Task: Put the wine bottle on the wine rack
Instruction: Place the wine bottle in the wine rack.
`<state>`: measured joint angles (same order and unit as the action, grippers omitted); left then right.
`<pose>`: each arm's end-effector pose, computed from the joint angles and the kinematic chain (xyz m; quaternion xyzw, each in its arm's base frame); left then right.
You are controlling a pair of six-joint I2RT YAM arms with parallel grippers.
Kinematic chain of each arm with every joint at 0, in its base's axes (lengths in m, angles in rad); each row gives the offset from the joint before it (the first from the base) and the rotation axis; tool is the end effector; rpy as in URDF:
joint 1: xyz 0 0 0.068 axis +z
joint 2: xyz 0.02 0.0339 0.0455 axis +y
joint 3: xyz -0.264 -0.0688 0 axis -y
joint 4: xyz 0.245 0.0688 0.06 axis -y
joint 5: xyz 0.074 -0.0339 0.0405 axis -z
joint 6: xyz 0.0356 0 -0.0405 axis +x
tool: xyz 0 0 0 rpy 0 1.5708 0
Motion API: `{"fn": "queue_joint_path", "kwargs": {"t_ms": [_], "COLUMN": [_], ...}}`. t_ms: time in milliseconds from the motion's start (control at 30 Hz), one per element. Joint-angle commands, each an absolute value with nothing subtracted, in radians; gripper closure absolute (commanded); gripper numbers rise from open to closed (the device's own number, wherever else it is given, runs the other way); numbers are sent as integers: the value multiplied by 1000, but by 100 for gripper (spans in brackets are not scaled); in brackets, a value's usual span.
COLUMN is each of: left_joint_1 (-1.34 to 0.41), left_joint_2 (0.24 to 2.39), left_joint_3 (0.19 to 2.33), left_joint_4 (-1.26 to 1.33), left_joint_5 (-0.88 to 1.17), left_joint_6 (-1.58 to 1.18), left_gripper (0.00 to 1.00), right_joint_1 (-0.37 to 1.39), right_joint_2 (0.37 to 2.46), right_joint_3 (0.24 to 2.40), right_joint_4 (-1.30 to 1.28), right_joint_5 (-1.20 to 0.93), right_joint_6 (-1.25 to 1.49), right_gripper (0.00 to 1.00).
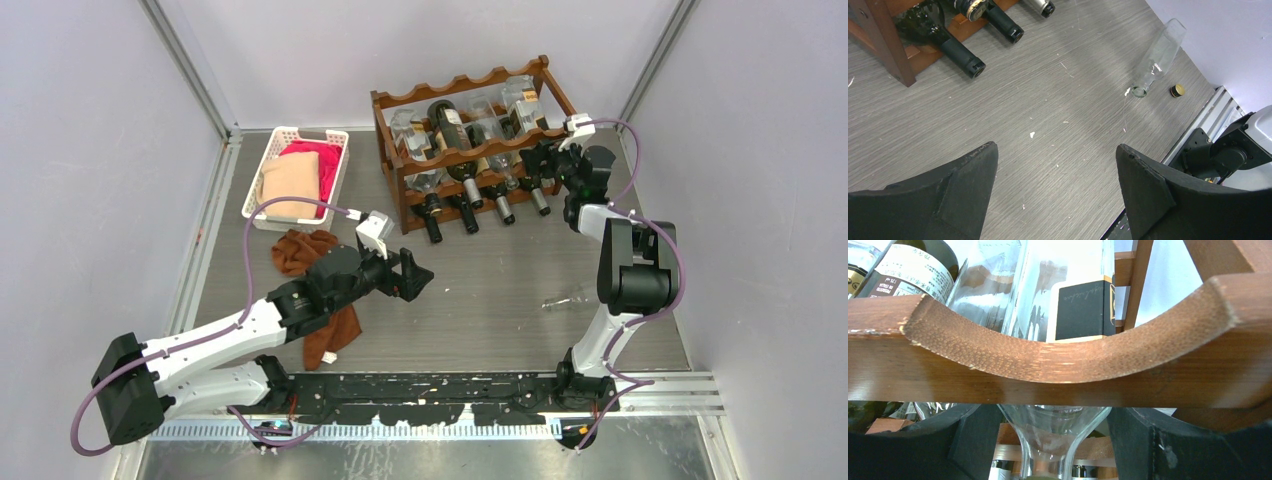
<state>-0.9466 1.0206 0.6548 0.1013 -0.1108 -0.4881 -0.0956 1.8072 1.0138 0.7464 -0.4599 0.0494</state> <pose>0.1422 -0.1907 0.2783 0.1474 0.7799 -0.3657 0.4861 0.4019 -0.0227 0.2326 -0.1059 0.7140 0.1493 0.6758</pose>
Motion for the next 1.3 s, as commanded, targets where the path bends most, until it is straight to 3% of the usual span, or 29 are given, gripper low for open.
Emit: {"fn": "queue_joint_path", "kwargs": {"t_ms": [0,933,1267], "left_joint_1": [-940,-940,-940], "left_joint_2": [999,996,994], "left_joint_3": [696,696,696], "left_joint_4": [166,169,170], "left_joint_5": [-103,-95,-95], "left_joint_6": [-472,-474,-472], "left_gripper": [13,13,13], "right_joint_1": [-95,-95,-95], "right_joint_2": [1764,1727,1724], "right_joint_3": [1064,1035,1037], "right_joint_4": [877,833,812], "right_joint_5": [-395,-325,-316], "right_joint_6": [59,41,32], "right_gripper": [38,22,21]}}
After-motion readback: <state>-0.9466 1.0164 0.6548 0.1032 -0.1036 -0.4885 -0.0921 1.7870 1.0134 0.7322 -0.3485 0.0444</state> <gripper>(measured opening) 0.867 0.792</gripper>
